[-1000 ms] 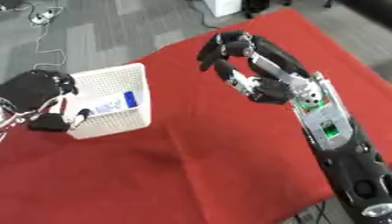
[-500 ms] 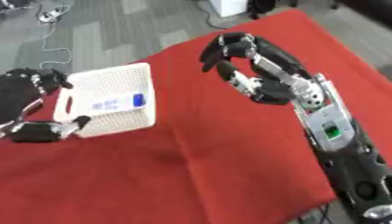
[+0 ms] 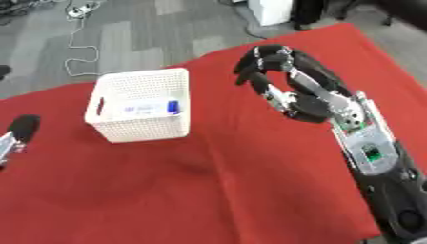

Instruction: Pick up objects on the table and place them in the box.

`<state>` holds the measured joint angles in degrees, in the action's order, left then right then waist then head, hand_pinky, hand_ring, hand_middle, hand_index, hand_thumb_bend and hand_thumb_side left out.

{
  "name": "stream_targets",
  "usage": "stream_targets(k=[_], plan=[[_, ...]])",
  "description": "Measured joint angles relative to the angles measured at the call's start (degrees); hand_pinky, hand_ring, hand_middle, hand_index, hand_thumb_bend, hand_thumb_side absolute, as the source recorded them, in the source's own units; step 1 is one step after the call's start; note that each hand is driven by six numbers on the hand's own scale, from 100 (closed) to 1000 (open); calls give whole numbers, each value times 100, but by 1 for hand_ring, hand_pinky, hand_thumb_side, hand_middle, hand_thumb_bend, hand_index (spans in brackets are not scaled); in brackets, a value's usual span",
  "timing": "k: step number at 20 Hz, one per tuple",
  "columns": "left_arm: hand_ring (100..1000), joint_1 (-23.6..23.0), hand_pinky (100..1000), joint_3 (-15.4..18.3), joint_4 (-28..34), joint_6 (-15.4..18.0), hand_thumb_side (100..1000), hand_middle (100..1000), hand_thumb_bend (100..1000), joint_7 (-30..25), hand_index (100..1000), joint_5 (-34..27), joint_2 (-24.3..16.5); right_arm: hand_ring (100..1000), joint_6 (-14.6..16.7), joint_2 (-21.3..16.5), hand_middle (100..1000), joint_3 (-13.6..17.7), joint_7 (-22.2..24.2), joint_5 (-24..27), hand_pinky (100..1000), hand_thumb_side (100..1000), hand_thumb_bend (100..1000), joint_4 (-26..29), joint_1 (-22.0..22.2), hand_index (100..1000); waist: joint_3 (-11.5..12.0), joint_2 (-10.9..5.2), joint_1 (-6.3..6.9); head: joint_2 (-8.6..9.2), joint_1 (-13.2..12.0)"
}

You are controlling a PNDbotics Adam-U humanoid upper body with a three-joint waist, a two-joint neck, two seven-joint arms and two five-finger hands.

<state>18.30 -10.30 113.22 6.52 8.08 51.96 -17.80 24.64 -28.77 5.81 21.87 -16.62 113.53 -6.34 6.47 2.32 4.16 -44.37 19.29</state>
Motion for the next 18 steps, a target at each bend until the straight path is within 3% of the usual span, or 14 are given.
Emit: stream_targets(k=[5,7,13,18], plan=[[458,44,471,77,27,-99,1000,571,415,183,750,-189,230,610,107,-5,650,75,-285,-70,439,973,107,0,157,640,107,11,-63,0,129],[469,44,485,95,27,-184,1000,584,433,153,753,-179,230,570,105,-5,607,98,-375,-123,390,948,115,0,171,625,115,11,-73,0,141],[472,30,491,179,27,-426,1000,588,432,69,760,58,228,564,-235,-5,595,128,-1062,-183,379,952,116,0,174,632,157,16,-73,0,142],[475,23,498,182,27,-480,1000,592,426,68,763,74,227,576,-371,-4,609,75,-1200,-311,394,972,116,0,143,642,162,36,-59,0,144]])
